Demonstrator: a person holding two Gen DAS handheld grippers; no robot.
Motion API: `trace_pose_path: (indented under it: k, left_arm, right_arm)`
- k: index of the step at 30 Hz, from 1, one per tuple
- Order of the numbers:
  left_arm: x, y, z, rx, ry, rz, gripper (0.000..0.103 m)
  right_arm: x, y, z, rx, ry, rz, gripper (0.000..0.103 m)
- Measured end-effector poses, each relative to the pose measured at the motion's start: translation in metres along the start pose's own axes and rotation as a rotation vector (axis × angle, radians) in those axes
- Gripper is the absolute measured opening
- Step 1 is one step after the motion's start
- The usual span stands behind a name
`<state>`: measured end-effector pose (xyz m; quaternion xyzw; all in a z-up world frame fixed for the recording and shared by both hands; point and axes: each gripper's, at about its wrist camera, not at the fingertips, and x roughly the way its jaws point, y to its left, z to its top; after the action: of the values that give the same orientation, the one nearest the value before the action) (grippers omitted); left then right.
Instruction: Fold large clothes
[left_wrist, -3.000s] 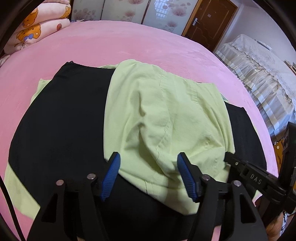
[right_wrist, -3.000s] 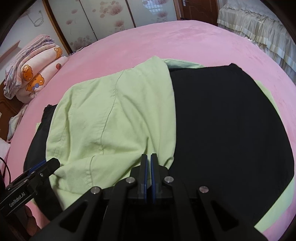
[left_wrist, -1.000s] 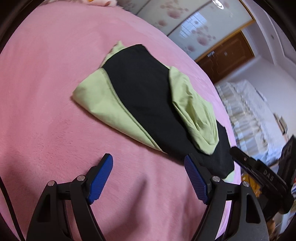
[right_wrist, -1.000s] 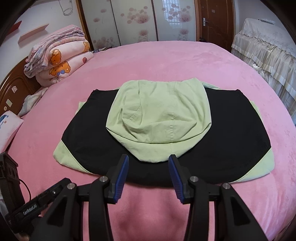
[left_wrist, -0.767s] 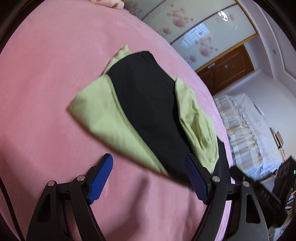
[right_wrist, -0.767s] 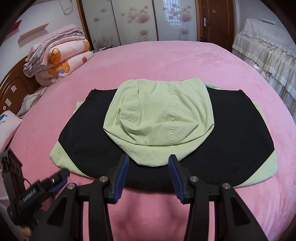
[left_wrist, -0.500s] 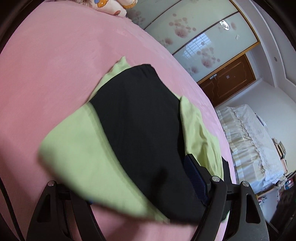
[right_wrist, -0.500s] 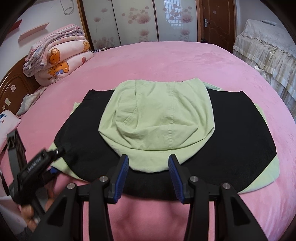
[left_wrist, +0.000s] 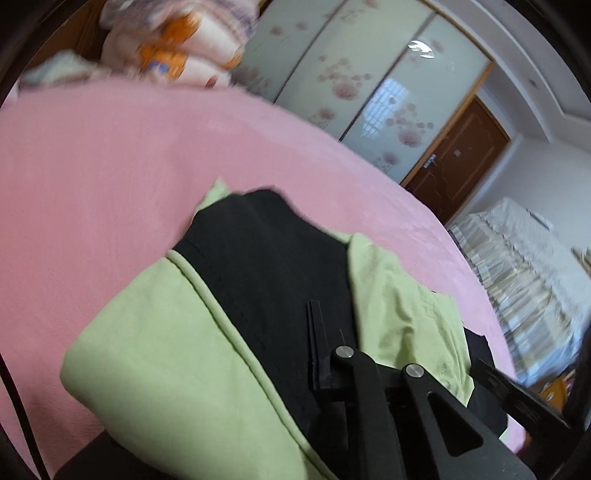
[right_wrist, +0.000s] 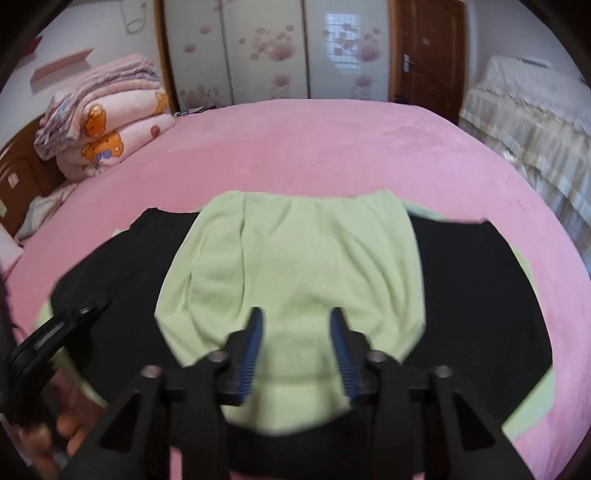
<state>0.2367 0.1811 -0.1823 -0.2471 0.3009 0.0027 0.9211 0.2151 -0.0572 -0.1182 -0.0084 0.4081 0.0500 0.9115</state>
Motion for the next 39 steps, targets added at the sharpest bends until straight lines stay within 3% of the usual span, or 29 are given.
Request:
trace_pose_path:
  k: [3, 7, 8, 16, 21, 25, 31, 35, 39]
  left_arm:
    - [-0.015, -0.02, 0.005, 0.078, -0.037, 0.0, 0.006]
    - [-0.03, -0.045, 0.008, 0.172, -0.063, -0.006, 0.005]
    - [-0.03, -0.055, 0.007, 0.2, -0.06, -0.01, 0.005]
    - [-0.036, -0.124, 0.017, 0.345, -0.077, -0.027, 0.005]
    - [-0.037, -0.187, 0.01, 0.471, -0.077, -0.044, 0.005]
    - [-0.035, -0.244, -0.011, 0.545, -0.053, -0.1, 0.005]
    - [-0.011, -0.321, -0.078, 0.679, 0.071, -0.181, 0.006]
    - [0.02, -0.345, -0.142, 0.788, 0.217, -0.186, 0.008]
    - [0.051, -0.341, -0.182, 0.846, 0.371, -0.143, 0.013]
  right_arm:
    - [0.021, 0.01, 0.004, -0.052, 0.013, 0.006, 0.02]
    - [0.063, 0.018, -0.021, -0.099, 0.165, 0.07, 0.016]
    - [0.064, 0.016, -0.025, -0.089, 0.15, 0.078, 0.016]
    - [0.057, -0.022, -0.028, 0.086, 0.196, 0.25, 0.016]
    - [0.022, -0.074, -0.042, 0.239, 0.197, 0.341, 0.016]
    - [-0.018, -0.144, -0.069, 0.38, 0.164, 0.233, 0.016]
    - [-0.071, -0.245, -0.114, 0.58, 0.119, 0.078, 0.016]
    - [-0.089, -0.274, -0.13, 0.591, 0.098, -0.009, 0.016]
    - [-0.09, -0.285, -0.14, 0.598, 0.108, -0.026, 0.016]
